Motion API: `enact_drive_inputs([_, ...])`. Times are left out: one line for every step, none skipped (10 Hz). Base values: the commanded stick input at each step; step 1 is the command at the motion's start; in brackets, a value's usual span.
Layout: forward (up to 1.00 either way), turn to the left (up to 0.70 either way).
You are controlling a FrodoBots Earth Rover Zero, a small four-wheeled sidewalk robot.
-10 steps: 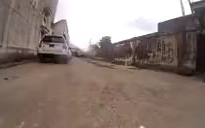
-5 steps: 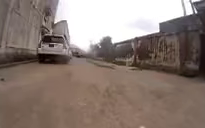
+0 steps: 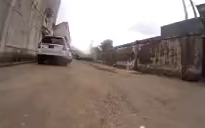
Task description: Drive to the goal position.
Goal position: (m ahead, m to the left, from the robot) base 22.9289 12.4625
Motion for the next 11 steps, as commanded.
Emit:
enact_drive_inputs([0.30,0.00])
enact_drive_inputs([0.30,0.00])
enact_drive_inputs([0.30,0.00])
enact_drive_inputs([0.30,0.00])
enact_drive_inputs([0.30,0.00])
enact_drive_inputs([0.30,0.00])
enact_drive_inputs([0.30,0.00])
enact_drive_inputs([0.30,0.00])
enact_drive_inputs([0.30,0.00])
enact_drive_inputs([0.30,0.00])
enact_drive_inputs([0.30,0.00])
